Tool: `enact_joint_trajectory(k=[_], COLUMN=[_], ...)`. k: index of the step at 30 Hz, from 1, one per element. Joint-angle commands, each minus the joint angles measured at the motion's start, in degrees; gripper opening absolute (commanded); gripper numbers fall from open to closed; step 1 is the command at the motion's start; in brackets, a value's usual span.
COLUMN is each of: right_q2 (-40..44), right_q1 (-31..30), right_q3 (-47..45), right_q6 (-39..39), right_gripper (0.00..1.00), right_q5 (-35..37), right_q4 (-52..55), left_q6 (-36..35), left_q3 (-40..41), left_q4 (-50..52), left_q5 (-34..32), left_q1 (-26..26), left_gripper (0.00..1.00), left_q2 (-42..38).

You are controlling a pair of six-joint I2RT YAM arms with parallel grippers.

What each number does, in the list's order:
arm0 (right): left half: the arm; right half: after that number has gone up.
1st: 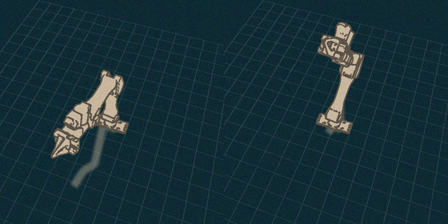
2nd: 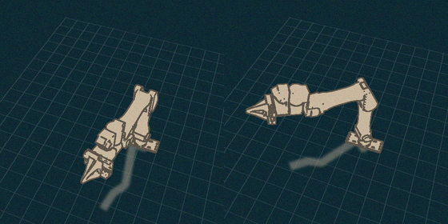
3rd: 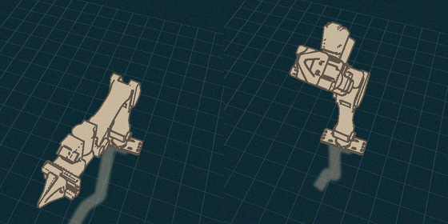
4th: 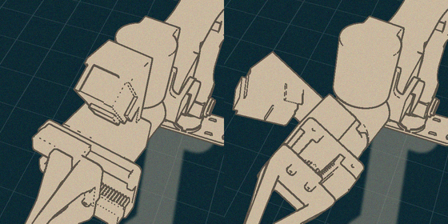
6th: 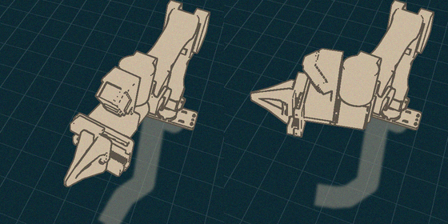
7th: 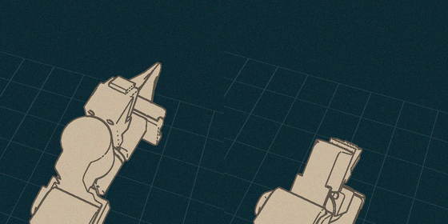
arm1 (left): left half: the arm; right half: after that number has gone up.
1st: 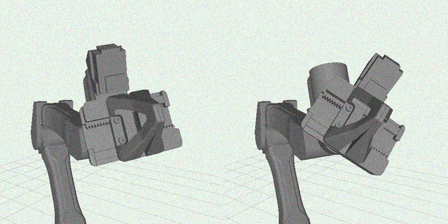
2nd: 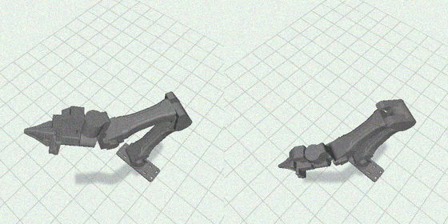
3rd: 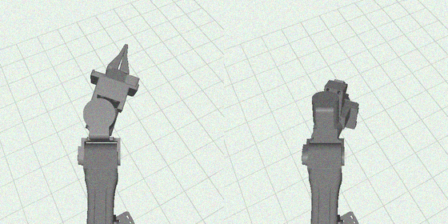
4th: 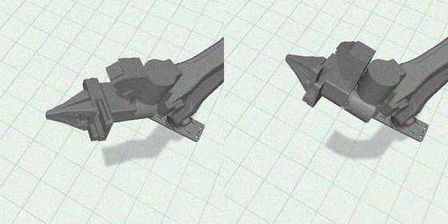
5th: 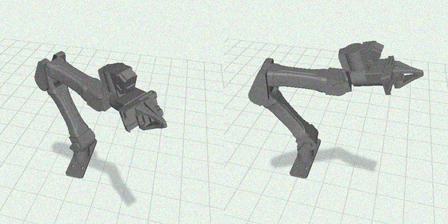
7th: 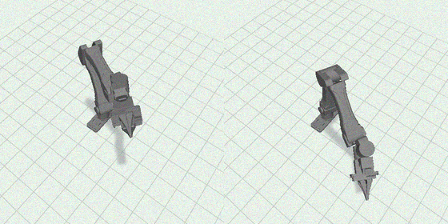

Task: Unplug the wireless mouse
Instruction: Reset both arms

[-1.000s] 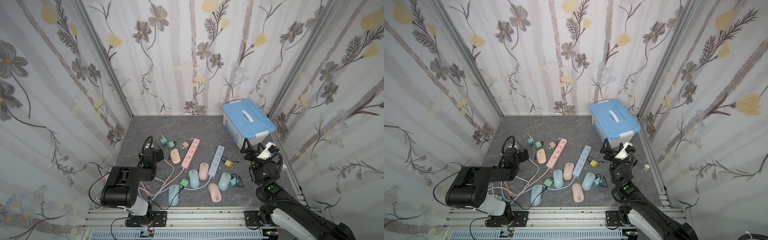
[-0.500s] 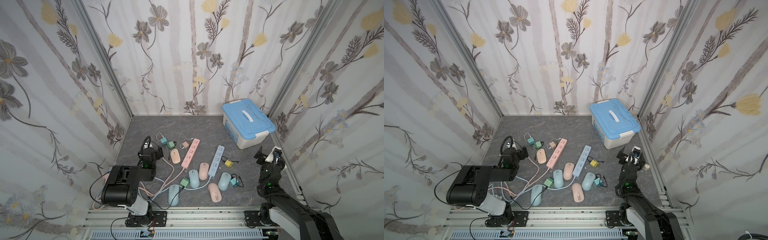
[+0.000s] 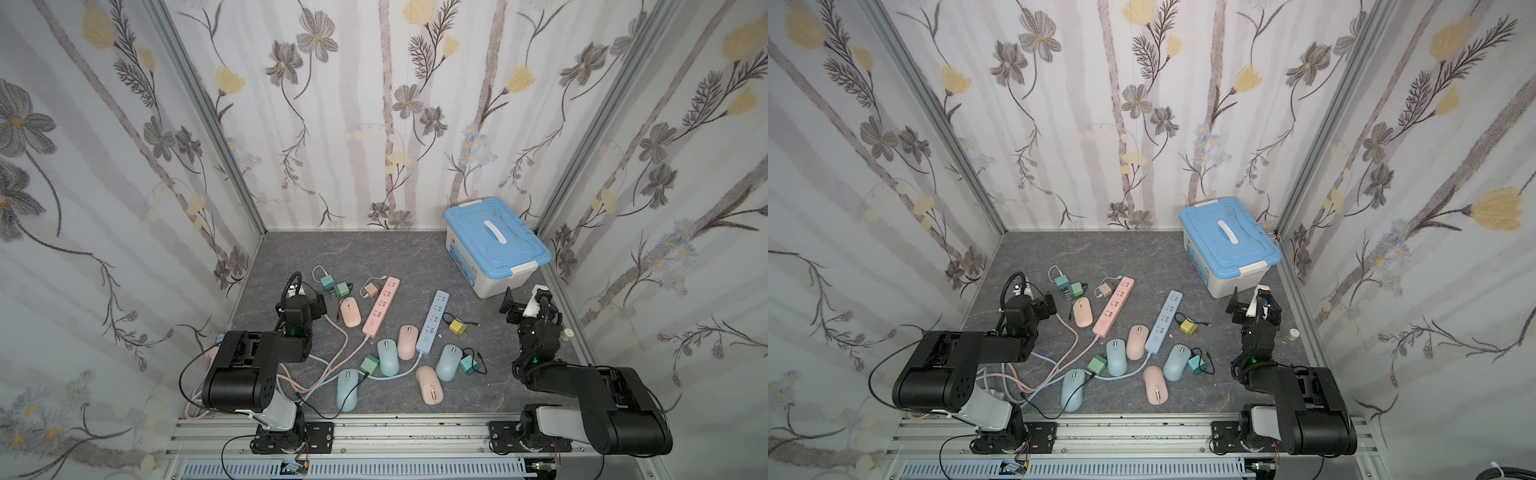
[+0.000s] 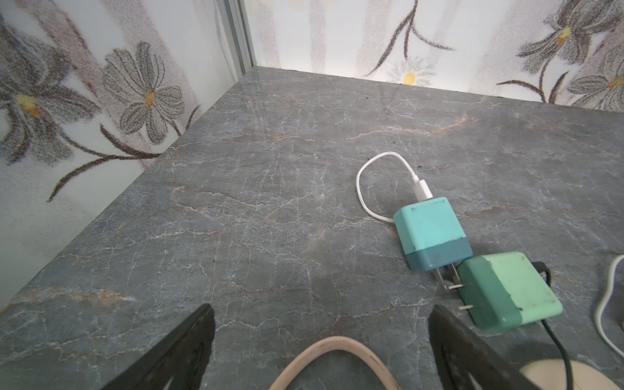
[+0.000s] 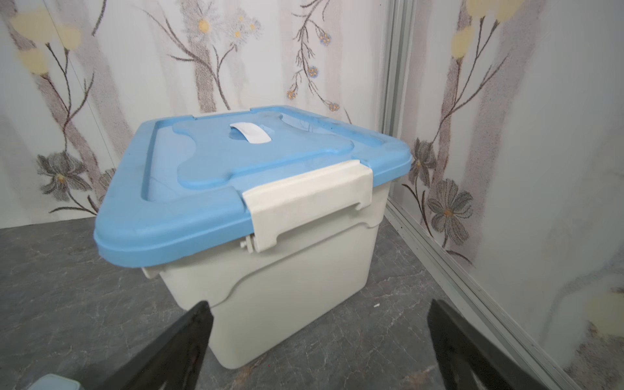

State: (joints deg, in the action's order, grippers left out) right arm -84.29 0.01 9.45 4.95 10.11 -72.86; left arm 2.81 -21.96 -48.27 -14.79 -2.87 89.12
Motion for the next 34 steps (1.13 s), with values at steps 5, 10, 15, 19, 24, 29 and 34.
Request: enact_joint_trajectory(k=[5,10,15,19,24,29,34], right_q2=[0.19,0.21,0.09,0.09,0.09,0.09,0.09], right_q1=[-0.19,-0.31,-0.28,-0.29,-0.27,-0.28,-0.32], right_q3=[2.03,1.52,1.45,1.4,1.45,1.45,1.45], right_q6=[-0.87,-1.0,-1.02,-1.08,-1.0,-1.07,-1.03], right_gripper=[0.99,0.99,0.99,0.99,0.99,0.99,0.99], right_q5=[-0.95,-0.86,-0.81,-0.85,-0.79,-0.8,-0.84], right_q4=[1.94,0.82,0.49,0.35,0.44,0.46,0.4], left_q6=[-0.25,-0.25,-0.26,-0.23,-0.2,-0.17,-0.21], left_q3=[-0.14,-0.11,-0.12,-0.16,-0.11,-0.25,-0.14], left_q4=[-2.84,-2.84,-2.86,-2.82,-2.88,-2.73,-2.83], left_q5=[0.11,0.11,0.14,0.09,0.18,0.11,0.12], left_q1=[0.13,0.14,0.13,0.15,0.1,0.16,0.14], left_gripper=[1.0,1.0,1.0,1.0,1.0,1.0,1.0], left_q2=[-0.13,-0.17,-0.18,-0.16,-0.09,-0.17,-0.15])
